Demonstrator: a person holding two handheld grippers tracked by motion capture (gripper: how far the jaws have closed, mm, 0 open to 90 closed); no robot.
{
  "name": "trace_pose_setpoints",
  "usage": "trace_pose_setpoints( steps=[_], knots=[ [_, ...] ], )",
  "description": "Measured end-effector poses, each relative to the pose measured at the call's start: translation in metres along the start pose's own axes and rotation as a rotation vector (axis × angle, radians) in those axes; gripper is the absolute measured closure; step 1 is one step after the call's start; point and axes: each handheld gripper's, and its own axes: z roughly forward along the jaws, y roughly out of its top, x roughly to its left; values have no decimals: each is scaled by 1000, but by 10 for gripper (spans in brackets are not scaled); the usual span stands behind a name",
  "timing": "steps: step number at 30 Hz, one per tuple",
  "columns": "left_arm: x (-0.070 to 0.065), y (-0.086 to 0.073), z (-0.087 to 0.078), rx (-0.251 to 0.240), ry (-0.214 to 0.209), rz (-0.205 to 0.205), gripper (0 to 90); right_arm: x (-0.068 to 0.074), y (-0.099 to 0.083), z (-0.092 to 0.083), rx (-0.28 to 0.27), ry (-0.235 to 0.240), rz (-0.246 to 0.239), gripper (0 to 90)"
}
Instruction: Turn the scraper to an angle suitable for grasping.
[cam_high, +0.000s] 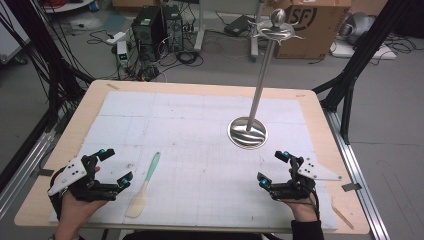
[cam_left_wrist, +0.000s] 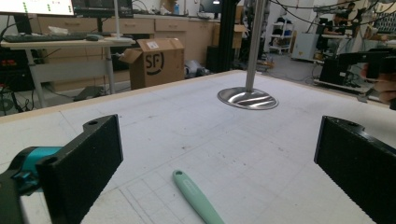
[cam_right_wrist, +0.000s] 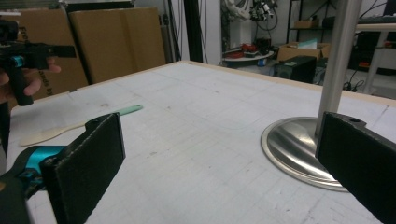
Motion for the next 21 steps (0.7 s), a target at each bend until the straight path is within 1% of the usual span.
trace_pose_setpoints(
  steps=[4, 6, 7, 8, 9, 10, 12, 14, 15, 16, 17, 18, 19, 20, 21],
  knots=[
    [0, -1, 0, 4, 9, 6, 17, 0, 0, 1, 5, 4, 1, 2],
    [0, -2, 0, -2, 19, 14, 20, 0, 0, 1, 6, 4, 2, 2],
    [0, -2, 0, -2, 18, 18, 44, -1, 0, 1, 7, 4, 0, 2],
    [0, -3, 0, -5, 18, 26, 97, -1, 0, 1, 8, 5, 0, 2],
    [1, -3, 0, -4, 9, 41, 153, -1, 0, 2, 7, 7, -1, 2],
    [1, -3, 0, -4, 9, 41, 200, -1, 0, 2, 6, 5, -8, 2],
    [2, -4, 0, 8, 2, 37, 315, 0, 0, 2, 11, 9, -2, 2],
    [3, -6, 0, 33, 1, 29, 465, 0, 0, 2, 11, 8, -3, 2],
    [4, -7, 1, 49, 5, 18, 523, 0, 0, 2, 12, 9, -5, 2],
    [5, -9, 1, 76, 10, 12, 575, 1, 0, 3, 14, 8, -4, 2],
    [5, -9, 0, 85, 19, 14, 646, 1, 0, 3, 15, 11, -7, 2],
    [5, -9, 0, 85, 19, 14, 717, 1, -1, 4, 18, 12, -8, 2],
    [6, -8, 0, 101, 41, 4, 777, 2, 0, 4, 18, 17, -8, 2],
    [6, -8, 0, 101, 41, 4, 841, 2, 0, 4, 20, 17, -11, 2],
    [6, -8, 0, 114, 48, -3, 878, 3, 0, 5, 24, 22, -7, 2]
  ],
)
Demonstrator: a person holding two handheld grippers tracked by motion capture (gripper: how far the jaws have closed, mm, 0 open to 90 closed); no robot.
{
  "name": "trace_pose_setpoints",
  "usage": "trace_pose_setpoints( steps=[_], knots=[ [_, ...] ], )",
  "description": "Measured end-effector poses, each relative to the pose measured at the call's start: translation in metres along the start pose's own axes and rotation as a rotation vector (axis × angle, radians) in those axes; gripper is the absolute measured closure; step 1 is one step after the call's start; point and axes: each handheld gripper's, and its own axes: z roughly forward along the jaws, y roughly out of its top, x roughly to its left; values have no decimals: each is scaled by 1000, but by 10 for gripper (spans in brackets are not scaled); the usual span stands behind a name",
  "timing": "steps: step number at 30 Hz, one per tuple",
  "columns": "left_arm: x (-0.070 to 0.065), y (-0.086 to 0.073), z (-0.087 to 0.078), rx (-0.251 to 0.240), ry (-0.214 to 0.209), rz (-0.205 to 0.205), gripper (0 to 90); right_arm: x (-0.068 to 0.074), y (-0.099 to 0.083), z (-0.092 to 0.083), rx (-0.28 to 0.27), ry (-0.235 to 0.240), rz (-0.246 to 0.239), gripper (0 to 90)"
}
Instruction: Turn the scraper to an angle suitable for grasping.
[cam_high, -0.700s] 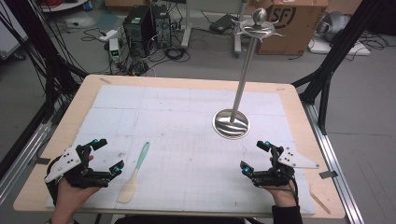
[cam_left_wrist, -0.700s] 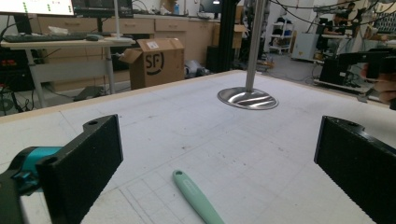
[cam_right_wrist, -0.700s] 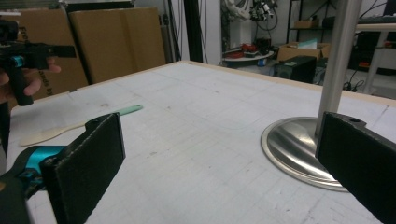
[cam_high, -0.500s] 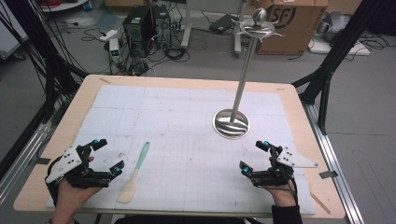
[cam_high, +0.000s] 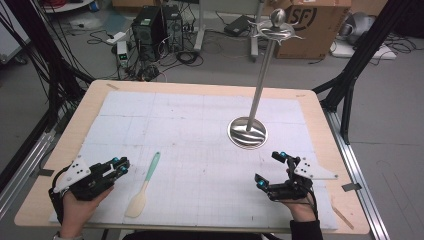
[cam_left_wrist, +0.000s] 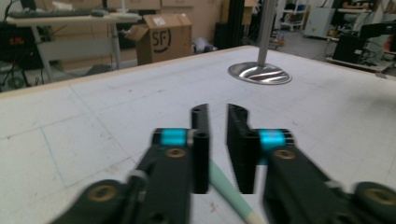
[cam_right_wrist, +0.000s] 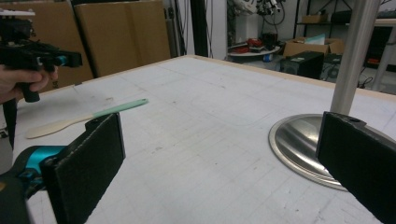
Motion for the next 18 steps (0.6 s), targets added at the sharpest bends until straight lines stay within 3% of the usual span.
trace_pose_setpoints(
  steps=[2, 5, 10, 14, 18],
  knots=[
    [2, 1, 2, 26, -3, -30, 887, 0, 0, 0, 0, 0, -1, 2],
    [5, 0, 6, 50, -10, -40, 896, 0, 0, 0, 2, 1, -3, 2],
    [14, -2, 15, 143, -18, -105, 896, 0, 0, 0, 4, 1, 0, 2],
    [21, -3, 25, 206, -7, -125, 896, 1, -1, 1, 14, 3, -1, 2],
    [24, -3, 34, 249, -24, -130, 896, 0, -2, 2, 15, -5, 2, 2]
  ],
)
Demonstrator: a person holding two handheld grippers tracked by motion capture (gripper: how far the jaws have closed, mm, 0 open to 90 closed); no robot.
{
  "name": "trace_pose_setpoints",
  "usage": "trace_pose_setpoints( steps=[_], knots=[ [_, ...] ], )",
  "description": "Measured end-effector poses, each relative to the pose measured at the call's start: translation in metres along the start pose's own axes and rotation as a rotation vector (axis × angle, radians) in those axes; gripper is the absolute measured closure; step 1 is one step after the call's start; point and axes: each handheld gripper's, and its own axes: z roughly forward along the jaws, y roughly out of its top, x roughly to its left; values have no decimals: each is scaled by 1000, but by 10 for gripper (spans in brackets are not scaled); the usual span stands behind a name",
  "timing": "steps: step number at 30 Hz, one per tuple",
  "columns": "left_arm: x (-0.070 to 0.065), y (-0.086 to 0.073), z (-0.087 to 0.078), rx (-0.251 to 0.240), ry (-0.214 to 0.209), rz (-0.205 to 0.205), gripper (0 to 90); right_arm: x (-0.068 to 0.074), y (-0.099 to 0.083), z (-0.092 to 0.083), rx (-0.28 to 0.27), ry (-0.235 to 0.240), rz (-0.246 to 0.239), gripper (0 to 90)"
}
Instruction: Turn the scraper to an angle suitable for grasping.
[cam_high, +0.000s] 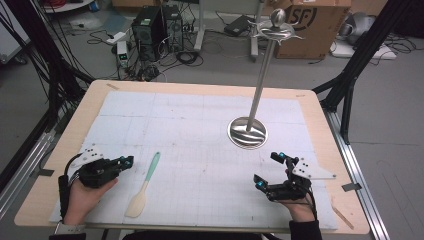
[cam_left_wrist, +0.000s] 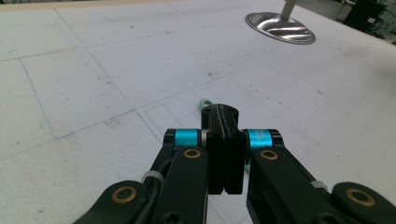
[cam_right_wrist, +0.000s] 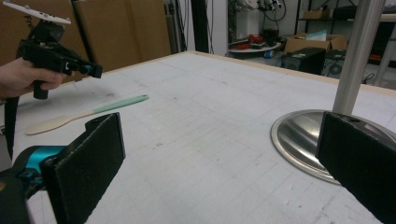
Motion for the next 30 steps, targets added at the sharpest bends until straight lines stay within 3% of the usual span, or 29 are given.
trace_pose_setpoints(
  steps=[10, 14, 19, 23, 27, 30],
  knots=[
    [-2, 5, 30, 108, 5, 30, 896, 0, 0, 0, -2, 7, 0, 2],
    [-6, 7, 47, 162, 0, 75, 896, 0, 0, -1, -1, 7, 6, 2],
    [-8, 6, 59, 181, 0, 96, 896, -1, 0, -2, -6, 7, 2, 2],
    [-8, 6, 60, 179, -5, 100, 896, -1, 0, -2, -5, 5, 6, 2],
    [-6, 6, 60, 186, 5, 79, 897, -1, -1, -1, -3, 9, -1, 2],
    [-7, 6, 61, 199, 1, 97, 896, 0, -1, -1, -1, 8, 1, 2]
  ],
)
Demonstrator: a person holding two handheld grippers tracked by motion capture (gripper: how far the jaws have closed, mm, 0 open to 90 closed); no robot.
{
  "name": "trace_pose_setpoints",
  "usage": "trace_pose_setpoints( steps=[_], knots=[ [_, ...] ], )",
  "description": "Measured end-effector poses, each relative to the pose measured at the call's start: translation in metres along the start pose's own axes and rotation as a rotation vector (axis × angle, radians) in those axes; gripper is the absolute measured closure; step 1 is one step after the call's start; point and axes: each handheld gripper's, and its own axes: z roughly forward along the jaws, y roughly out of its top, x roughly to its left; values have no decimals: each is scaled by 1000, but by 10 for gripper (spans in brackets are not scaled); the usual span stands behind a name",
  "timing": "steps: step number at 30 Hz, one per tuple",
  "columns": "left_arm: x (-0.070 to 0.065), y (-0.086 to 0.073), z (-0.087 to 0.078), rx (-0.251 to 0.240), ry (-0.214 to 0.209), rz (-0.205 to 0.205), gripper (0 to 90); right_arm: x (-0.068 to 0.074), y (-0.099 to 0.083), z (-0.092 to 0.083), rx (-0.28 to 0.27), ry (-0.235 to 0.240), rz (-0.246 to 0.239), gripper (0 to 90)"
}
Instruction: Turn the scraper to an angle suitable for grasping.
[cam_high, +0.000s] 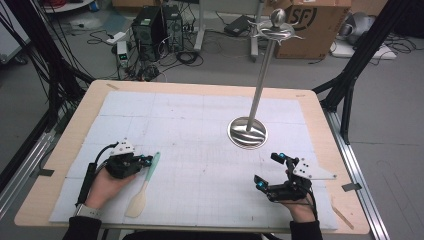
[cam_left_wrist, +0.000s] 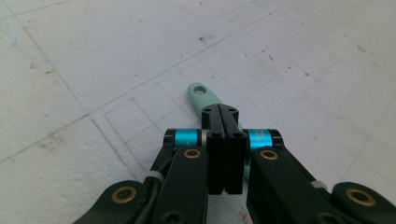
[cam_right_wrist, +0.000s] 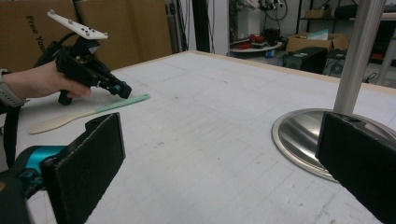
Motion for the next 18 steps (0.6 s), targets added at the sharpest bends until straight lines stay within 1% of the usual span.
trace_pose_setpoints(
  steps=[1, 2, 4, 6, 10, 13, 14, 15, 18],
  knots=[
    [-1, 0, 1, 3, 2, -7, 896, 0, 0, 0, -1, 0, -2, 2],
    [0, 1, 1, 15, 6, 0, 896, 0, 0, 0, -1, 0, -2, 2],
    [1, 1, 2, 24, 8, -10, 896, 0, 0, 0, 0, 4, 0, 2],
    [1, 1, 3, 35, 15, -10, 896, 1, 0, 0, 0, 5, 0, 2],
    [1, 1, 4, 35, 12, -16, 896, 0, 0, 0, 1, 2, -3, 2],
    [-1, 1, 4, 39, 12, 6, 896, 1, 0, 1, 3, 4, -4, 2],
    [-2, 2, 5, 43, -1, 8, 896, 0, 0, 1, 2, 4, -6, 2],
    [-3, 2, 5, 41, -2, 10, 896, 0, 0, 1, 2, 4, -6, 2],
    [-7, 3, 7, 45, -28, 14, 896, 1, 0, 1, 7, 5, -5, 2]
  ],
)
